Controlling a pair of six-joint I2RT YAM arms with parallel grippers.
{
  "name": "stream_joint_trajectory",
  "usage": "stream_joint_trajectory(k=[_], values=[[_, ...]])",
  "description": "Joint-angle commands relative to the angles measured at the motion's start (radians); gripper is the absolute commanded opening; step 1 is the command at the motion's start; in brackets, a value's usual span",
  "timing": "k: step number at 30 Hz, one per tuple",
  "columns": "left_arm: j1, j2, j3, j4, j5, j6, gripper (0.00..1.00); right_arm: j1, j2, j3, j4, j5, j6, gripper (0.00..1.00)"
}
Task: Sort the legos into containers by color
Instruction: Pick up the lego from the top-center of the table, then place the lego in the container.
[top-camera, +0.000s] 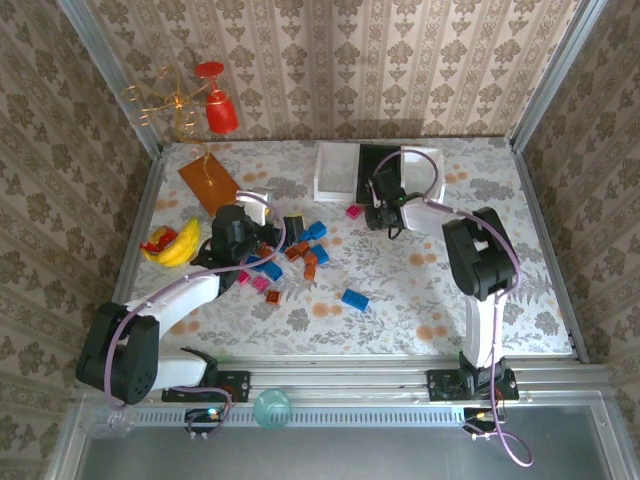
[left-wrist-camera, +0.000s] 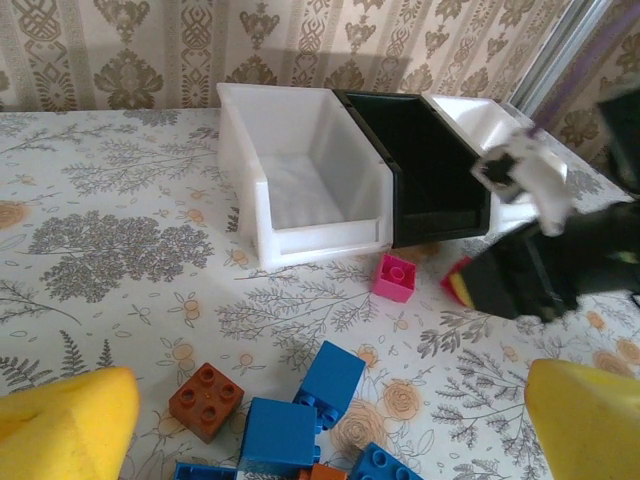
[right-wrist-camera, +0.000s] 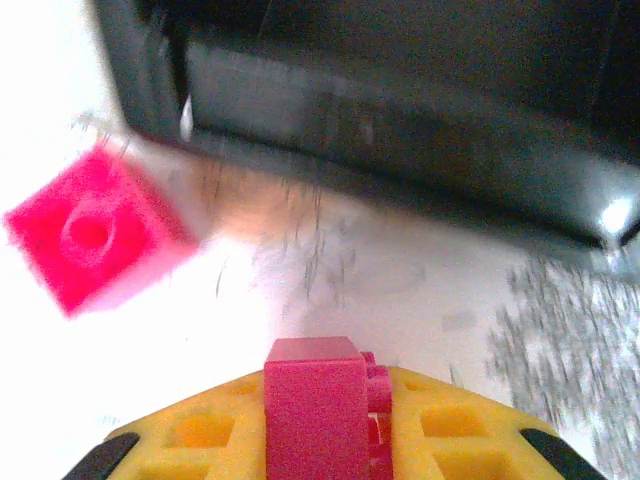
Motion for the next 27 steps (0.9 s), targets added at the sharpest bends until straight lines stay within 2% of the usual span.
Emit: stream_joint_trajectory(k=[1, 3, 6, 12, 18, 21, 23, 27], values=[[-0.006, -0.026, -0.008, -0.019, -0.029, -0.014, 1.0, -0.006, -0.182, -0.084, 0.114, -0.084, 0.06, 0.26], [-0.006, -0.024, -0.006, -0.01, -0.027, -0.026, 1.0, -0.004, -0.216, -0.094, 0.168, -0.132, 0.098, 0.25], [-0.006, -0.021, -0.007, 0.007, -0.021, -0.049, 1.0, 0.002, -0.188, -0.049, 0.234, -0.199, 0.162, 0.25], [-0.005, -0.019, -0.027, 0.017, -0.029, -0.11, 1.0, 0.008, -0.022, 0.155, 0.269, -0.183, 0.227, 0.26], [-0.005, -0.037, -0.047, -0.02, -0.045, -0.149, 1.0, -0.003, 0.227, 0.48, 0.203, -0.177, 0.268, 0.29], [-0.005, -0.063, -0.064, -0.046, -0.054, -0.15, 1.0, -0.016, 0.329, 0.647, 0.125, -0.197, 0.279, 0.33], [-0.006, -0.084, -0.07, -0.09, -0.078, -0.147, 1.0, -0.025, 0.346, 0.71, 0.076, -0.218, 0.279, 0.4], [-0.005, -0.12, -0.072, -0.202, -0.146, -0.135, 1.0, -0.027, 0.244, 0.629, 0.105, -0.256, 0.252, 0.55]])
